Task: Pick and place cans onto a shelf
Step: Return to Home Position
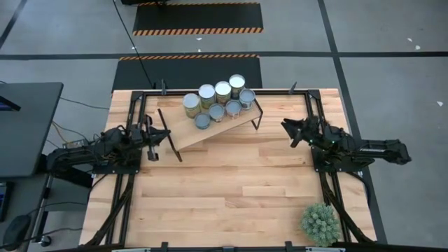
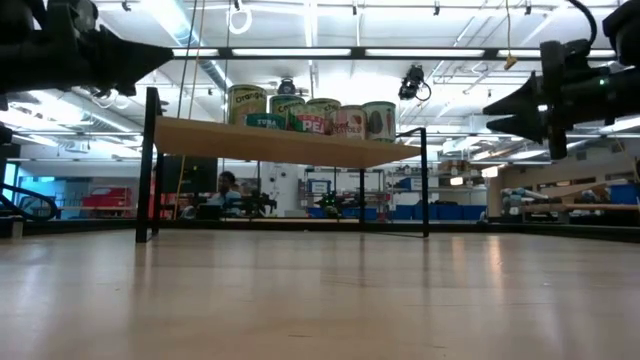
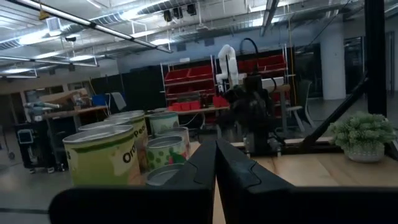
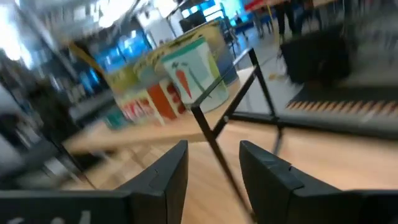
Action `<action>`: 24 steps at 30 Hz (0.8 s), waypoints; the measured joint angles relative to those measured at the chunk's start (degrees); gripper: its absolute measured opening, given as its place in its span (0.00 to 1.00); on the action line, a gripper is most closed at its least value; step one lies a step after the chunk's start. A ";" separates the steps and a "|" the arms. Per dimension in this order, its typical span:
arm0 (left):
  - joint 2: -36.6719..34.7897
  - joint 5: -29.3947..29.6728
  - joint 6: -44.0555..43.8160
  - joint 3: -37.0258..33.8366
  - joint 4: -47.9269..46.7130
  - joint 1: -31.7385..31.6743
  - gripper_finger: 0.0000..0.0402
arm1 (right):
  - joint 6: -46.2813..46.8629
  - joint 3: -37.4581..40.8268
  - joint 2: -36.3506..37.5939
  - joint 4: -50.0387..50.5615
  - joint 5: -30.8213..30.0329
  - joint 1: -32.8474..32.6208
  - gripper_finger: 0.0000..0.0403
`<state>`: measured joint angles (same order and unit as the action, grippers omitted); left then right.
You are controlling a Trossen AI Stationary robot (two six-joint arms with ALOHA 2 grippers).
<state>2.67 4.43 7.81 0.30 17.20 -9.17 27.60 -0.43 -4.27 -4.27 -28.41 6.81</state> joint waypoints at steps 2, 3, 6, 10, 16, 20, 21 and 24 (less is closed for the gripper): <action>-0.01 -0.01 -0.04 0.02 -0.06 0.00 0.04 | -8.12 0.00 -0.66 0.01 0.18 0.00 0.37; -0.01 0.00 -0.04 0.02 -0.06 0.00 0.04 | -11.54 0.00 -0.91 0.02 0.25 0.00 0.37; 0.01 0.00 -0.06 0.02 0.24 0.00 0.04 | -20.95 0.00 -1.54 0.02 0.29 0.00 0.37; 0.01 0.00 -0.08 0.02 0.33 0.00 0.04 | -37.64 0.00 -1.78 0.02 0.44 0.00 0.37; -0.01 0.00 -0.10 0.02 0.43 0.00 0.04 | -41.34 0.00 -1.75 0.02 0.45 0.00 0.37; -0.04 0.00 -0.10 0.02 0.45 0.00 0.04 | -41.01 0.00 -1.75 0.01 0.45 0.00 0.37; -0.04 0.00 -0.12 0.02 0.45 0.00 0.04 | -41.00 0.00 -1.75 0.01 0.44 0.00 0.37; -0.04 0.00 -0.12 0.03 0.45 0.00 0.04 | -40.92 0.00 -1.73 0.02 0.45 0.00 0.37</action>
